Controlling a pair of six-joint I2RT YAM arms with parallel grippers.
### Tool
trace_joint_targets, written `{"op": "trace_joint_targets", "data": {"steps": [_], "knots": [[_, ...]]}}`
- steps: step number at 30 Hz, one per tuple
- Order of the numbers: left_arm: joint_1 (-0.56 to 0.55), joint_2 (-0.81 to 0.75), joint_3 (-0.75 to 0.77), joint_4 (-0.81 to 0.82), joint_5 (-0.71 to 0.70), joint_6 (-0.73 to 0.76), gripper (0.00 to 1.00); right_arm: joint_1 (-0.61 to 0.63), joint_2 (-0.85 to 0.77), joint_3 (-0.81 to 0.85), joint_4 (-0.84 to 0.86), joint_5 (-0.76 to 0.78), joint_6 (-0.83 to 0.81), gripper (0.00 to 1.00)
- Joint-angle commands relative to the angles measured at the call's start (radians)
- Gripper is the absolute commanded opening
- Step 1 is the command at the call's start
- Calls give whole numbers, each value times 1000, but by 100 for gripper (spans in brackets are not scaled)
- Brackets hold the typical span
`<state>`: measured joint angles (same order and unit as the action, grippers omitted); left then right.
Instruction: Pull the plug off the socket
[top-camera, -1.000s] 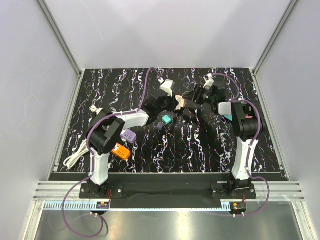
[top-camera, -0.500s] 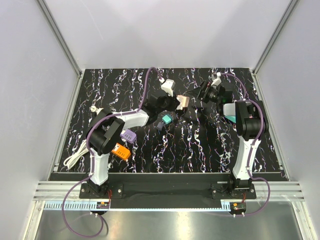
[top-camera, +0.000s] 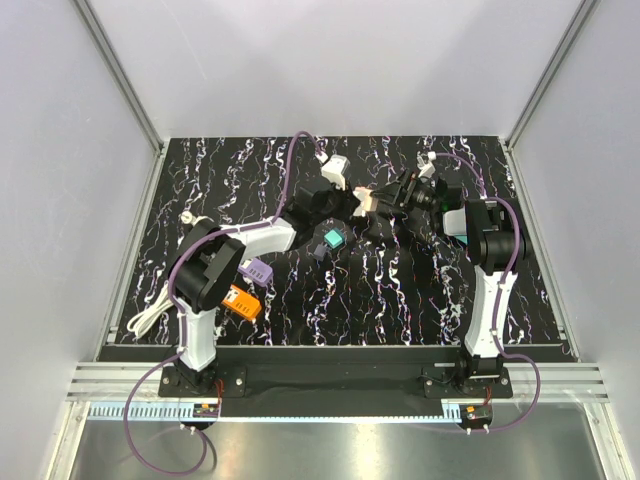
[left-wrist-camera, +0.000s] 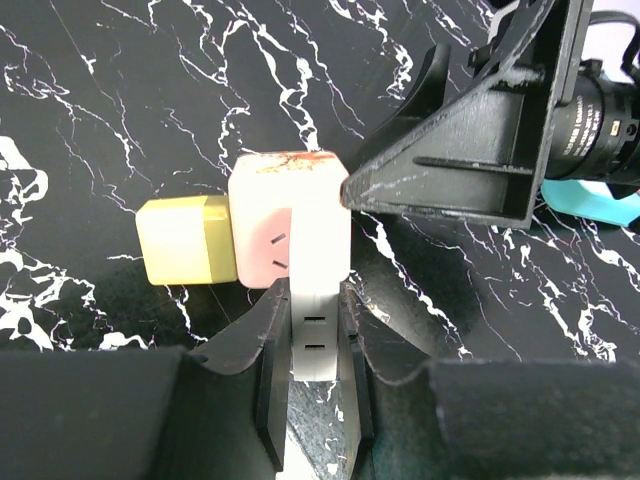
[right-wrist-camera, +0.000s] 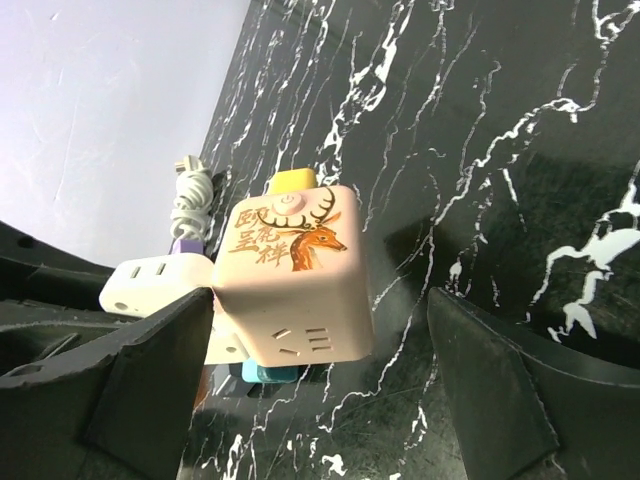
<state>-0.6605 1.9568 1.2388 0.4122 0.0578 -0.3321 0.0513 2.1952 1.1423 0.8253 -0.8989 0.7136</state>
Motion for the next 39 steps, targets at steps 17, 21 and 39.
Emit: {"op": "trace_joint_targets", "data": {"steps": [17, 21, 39], "knots": [[1, -81, 31, 123, 17, 11, 0, 25, 58, 51, 201, -121, 99, 89], [1, -79, 30, 125, 23, 10, 0, 32, 69, 60, 209, -126, 106, 82], [-1, -65, 34, 135, 45, -13, 0, 32, 67, 60, 212, -92, 110, 4]]}}
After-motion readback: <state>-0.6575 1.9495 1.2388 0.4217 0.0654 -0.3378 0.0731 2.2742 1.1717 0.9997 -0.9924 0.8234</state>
